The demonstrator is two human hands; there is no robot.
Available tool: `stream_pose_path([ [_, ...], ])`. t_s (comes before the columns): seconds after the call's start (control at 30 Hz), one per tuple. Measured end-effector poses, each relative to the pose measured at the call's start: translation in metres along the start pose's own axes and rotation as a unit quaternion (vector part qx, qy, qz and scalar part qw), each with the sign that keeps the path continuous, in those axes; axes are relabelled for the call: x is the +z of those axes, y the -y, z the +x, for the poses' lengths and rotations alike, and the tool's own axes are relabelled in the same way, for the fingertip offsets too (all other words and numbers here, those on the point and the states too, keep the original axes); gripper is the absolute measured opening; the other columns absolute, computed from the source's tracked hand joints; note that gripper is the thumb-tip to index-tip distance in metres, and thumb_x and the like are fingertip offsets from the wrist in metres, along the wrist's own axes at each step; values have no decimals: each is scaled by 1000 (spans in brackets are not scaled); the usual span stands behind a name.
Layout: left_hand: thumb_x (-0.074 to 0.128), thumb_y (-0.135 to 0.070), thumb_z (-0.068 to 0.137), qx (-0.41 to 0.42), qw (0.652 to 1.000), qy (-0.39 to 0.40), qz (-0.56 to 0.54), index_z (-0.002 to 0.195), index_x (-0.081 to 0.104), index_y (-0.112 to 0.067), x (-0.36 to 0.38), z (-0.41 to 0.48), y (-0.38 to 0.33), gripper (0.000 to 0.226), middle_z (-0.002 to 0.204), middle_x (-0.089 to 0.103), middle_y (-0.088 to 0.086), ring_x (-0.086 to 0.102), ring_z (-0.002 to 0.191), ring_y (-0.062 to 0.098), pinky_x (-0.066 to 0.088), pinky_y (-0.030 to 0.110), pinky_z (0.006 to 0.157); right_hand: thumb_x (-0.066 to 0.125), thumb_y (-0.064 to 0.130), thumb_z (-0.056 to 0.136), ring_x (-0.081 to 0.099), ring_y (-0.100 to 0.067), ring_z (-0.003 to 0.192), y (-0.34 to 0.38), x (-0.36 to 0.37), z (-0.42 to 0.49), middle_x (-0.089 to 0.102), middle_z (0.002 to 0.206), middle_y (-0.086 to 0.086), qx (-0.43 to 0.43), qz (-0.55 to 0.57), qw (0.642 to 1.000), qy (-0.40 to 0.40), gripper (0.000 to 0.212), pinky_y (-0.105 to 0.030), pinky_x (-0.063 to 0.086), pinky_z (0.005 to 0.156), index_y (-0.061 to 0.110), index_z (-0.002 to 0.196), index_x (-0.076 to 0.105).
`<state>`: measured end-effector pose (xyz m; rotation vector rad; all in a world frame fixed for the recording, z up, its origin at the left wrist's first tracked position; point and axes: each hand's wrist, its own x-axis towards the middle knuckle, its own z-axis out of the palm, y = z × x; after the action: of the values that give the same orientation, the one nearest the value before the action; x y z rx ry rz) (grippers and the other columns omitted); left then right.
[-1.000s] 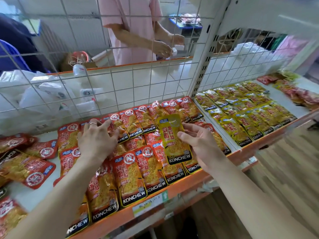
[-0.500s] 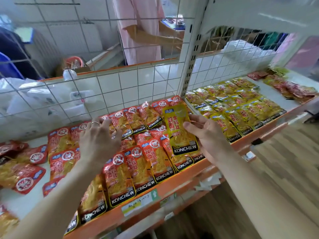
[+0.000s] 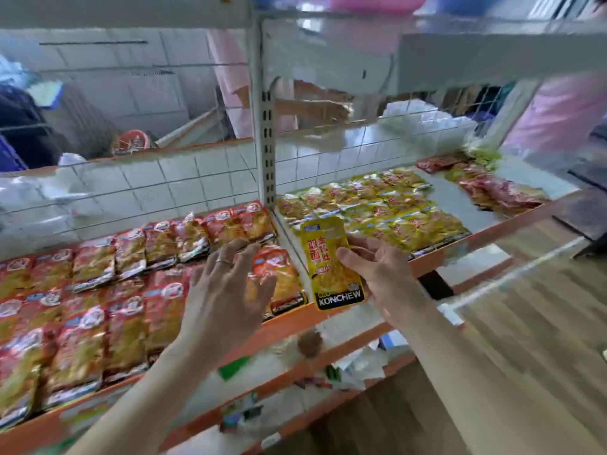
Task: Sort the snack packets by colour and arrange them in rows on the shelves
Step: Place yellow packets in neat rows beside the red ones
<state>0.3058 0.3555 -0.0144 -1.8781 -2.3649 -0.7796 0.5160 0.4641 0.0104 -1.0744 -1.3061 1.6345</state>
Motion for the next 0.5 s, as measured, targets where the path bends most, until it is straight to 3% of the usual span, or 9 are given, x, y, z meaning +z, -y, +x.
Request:
stream_pose_path([
  [0.17, 38, -63, 89, 13, 1000, 10, 7, 140, 50, -25, 30, 4, -74, 65, 148, 47, 1, 44, 132, 26, 40, 47, 101, 77, 17, 78, 68, -30, 109, 7, -84, -5, 74, 108, -13, 4, 1, 1000, -5, 39, -49, 47, 105, 12, 115, 67],
  [0.27, 41, -62, 89, 22, 1000, 6, 0, 139, 51, -22, 47, 5, -110, 65, 148, 48, 4, 47, 130, 29, 41, 49, 100, 71, 8, 86, 69, -30, 107, 11, -125, -9, 75, 106, -12, 12, -14, 1000, -13, 27, -50, 49, 102, 14, 112, 68],
  [0.4, 42, -61, 89, 41, 999, 15, -9, 140, 52, -22, 66, 8, -140, 65, 150, 46, 4, 45, 134, 30, 38, 49, 103, 67, 1, 88, 72, -29, 97, 14, -161, -5, 76, 100, -13, 21, 0, 999, -44, 31, -50, 53, 95, 5, 119, 65],
  [0.5, 42, -62, 89, 49, 998, 21, -14, 141, 51, -23, 76, 16, -151, 66, 152, 44, 2, 43, 136, 29, 37, 50, 105, 67, 2, 88, 73, -25, 95, 16, -178, 5, 77, 97, -7, 21, -13, 998, -50, 27, -48, 55, 92, 12, 114, 67],
])
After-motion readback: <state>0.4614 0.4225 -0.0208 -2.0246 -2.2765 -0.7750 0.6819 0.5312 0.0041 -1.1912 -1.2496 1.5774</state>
